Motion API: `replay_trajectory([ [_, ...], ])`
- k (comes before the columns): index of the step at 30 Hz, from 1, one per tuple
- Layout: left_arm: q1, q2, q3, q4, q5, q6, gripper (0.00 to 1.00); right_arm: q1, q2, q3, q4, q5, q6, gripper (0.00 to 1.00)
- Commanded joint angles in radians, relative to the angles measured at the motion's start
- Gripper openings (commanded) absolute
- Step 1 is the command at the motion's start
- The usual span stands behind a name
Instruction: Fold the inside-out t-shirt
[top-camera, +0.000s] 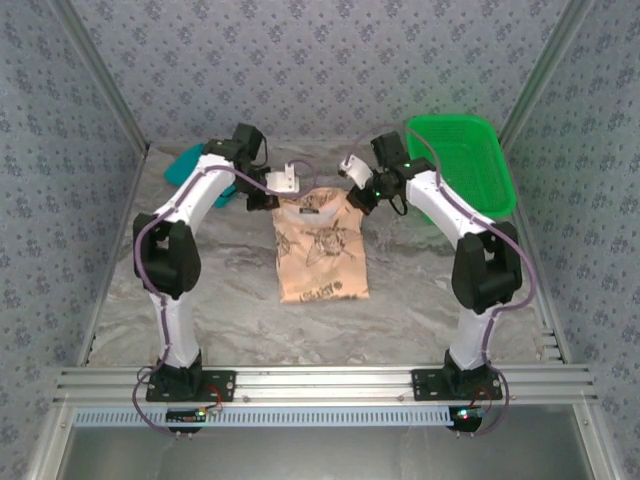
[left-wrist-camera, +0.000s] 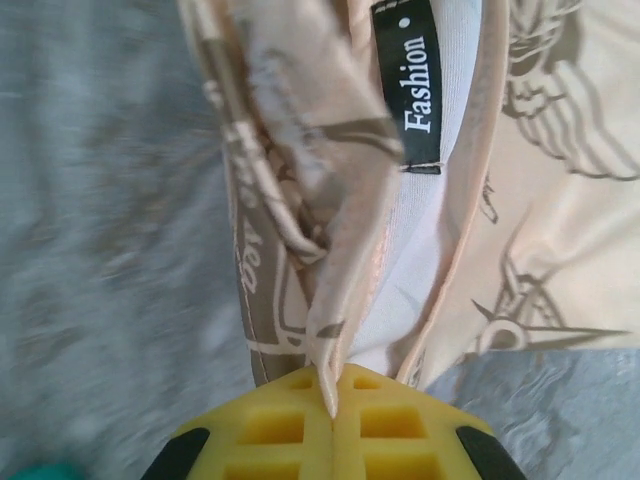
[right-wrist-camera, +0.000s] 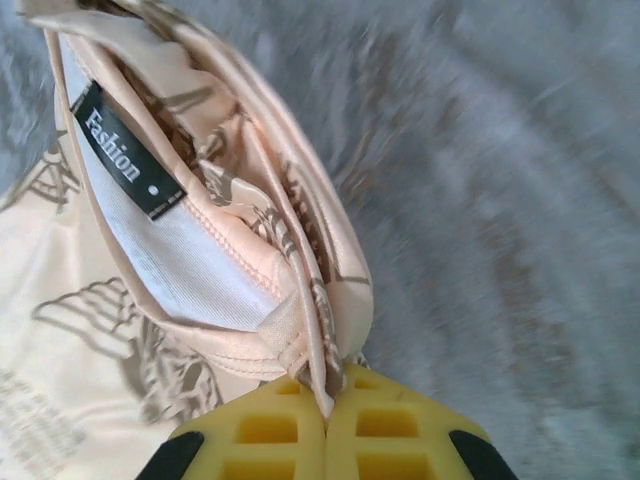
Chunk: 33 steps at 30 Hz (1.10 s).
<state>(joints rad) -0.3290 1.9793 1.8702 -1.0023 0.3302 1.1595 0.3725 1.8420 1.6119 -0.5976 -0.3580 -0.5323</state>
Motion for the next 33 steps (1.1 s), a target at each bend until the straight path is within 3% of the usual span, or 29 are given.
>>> replay_trajectory([
  [1, -0.014, -0.120, 0.065, -0.007, -0.083, -0.042, 0.00, 0.005, -0.108, 0.044, 0.070, 0.090, -0.034, 0.00],
  [4, -0.056, -0.229, -0.005, 0.020, -0.126, -0.023, 0.00, 0.041, -0.216, -0.031, 0.102, 0.129, -0.071, 0.00],
  [8, -0.183, -0.439, -0.343, 0.192, -0.250, -0.044, 0.00, 0.151, -0.385, -0.292, 0.179, 0.215, -0.218, 0.00],
  [12, -0.335, -0.614, -0.664, 0.296, -0.302, -0.193, 0.00, 0.265, -0.505, -0.559, 0.221, 0.340, -0.271, 0.00],
  [19, -0.641, -0.794, -1.085, 0.318, -0.373, -0.468, 0.00, 0.470, -0.675, -0.868, 0.069, 0.407, -0.235, 0.00],
  [24, -0.741, -0.799, -1.120, 0.262, -0.365, -0.544, 0.00, 0.522, -0.799, -0.941, -0.058, 0.349, -0.237, 0.00],
  [31, -0.748, -0.793, -0.987, 0.084, -0.112, -0.523, 0.00, 0.414, -0.834, -0.838, -0.226, 0.083, -0.266, 0.00],
  [33, -0.746, -0.800, -0.954, 0.068, -0.091, -0.511, 0.00, 0.402, -0.836, -0.825, -0.219, 0.045, -0.259, 0.00],
])
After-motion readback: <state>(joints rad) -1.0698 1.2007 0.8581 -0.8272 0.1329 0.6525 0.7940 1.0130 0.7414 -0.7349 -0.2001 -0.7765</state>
